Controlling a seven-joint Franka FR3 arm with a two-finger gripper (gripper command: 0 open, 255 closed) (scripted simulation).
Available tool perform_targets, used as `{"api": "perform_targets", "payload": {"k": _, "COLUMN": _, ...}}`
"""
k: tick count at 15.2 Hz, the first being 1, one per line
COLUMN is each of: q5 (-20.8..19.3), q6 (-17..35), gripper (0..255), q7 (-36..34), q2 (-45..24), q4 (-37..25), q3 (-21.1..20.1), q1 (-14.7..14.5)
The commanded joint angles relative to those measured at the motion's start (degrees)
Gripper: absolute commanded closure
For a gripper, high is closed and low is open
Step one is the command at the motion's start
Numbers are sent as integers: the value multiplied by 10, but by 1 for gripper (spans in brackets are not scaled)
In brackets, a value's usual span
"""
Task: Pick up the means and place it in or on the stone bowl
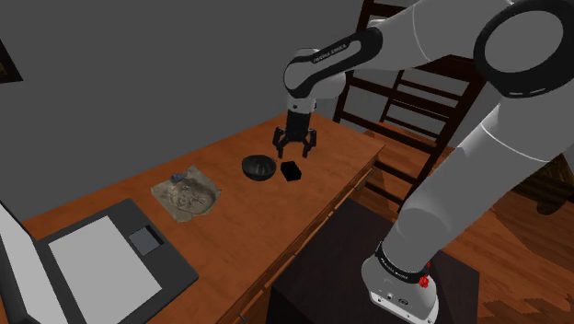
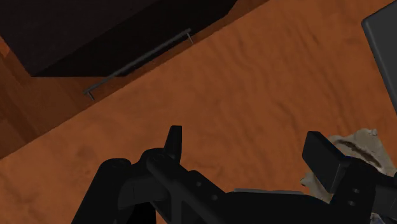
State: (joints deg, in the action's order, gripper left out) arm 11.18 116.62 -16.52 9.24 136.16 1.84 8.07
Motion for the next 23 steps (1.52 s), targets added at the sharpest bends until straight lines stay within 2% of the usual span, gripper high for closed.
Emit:
{"api": "perform_targets", "payload": {"k": 1, "q5": 11, "q6": 31, "gripper": 0, "q7": -22, "q2": -40, "q4": -15, "q3": 4, "q1": 6}}
{"api": "perform_targets", "payload": {"k": 11, "q5": 80, "q6": 147, "gripper": 0, "q7": -99, "q2": -229, "q4": -112, "q3": 34, "q1": 38}}
{"api": "perform_targets", "payload": {"k": 23, "q5": 188, "q6": 234, "gripper": 0, "q7": -170, "q2": -435, "q4": -253, "q3": 56, "q1": 100}}
